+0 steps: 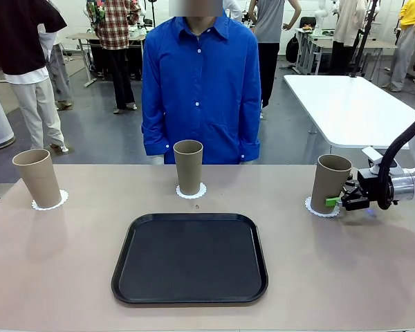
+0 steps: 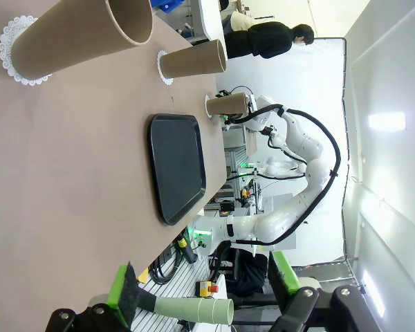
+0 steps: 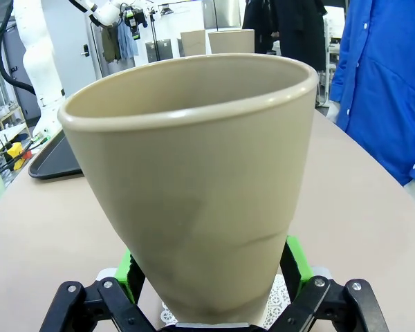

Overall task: Place coasters on the table and set cups on them.
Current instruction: Take one Reusable plastic cup from the Flat Tray and place it on a coaster set by the human.

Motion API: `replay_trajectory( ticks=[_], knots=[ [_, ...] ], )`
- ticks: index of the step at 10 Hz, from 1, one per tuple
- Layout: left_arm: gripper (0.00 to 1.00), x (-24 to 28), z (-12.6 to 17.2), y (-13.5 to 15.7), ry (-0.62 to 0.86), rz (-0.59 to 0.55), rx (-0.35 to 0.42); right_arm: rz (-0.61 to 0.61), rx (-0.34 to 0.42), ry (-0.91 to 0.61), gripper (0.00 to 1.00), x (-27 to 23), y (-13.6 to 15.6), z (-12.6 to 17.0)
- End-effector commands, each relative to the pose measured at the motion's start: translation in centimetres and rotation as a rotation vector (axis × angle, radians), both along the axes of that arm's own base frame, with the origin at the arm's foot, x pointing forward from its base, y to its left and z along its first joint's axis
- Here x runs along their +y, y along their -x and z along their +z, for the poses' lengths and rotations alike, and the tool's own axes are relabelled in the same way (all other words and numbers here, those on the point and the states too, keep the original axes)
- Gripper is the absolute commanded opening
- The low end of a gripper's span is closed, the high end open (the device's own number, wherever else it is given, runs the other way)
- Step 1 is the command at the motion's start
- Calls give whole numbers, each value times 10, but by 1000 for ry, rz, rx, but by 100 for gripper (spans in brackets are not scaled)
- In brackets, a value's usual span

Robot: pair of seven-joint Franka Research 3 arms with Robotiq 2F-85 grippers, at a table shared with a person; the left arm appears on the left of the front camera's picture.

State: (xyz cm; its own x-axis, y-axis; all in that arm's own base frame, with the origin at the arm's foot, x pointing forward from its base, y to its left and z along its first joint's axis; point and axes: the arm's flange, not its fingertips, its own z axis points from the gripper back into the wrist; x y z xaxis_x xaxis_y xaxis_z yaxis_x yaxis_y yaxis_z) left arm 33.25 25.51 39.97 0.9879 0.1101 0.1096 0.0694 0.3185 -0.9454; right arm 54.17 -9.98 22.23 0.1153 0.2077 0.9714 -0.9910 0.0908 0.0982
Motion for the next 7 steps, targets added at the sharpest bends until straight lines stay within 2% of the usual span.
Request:
replay_trajectory(
  ticks=[1,7],
  knots=[
    [100,1,2,1,8,9,-4,16,15,8,100,-4,-9,2],
    [100,1,2,1,8,9,-4,36,9,-8,100,-15,-7,7]
  ],
)
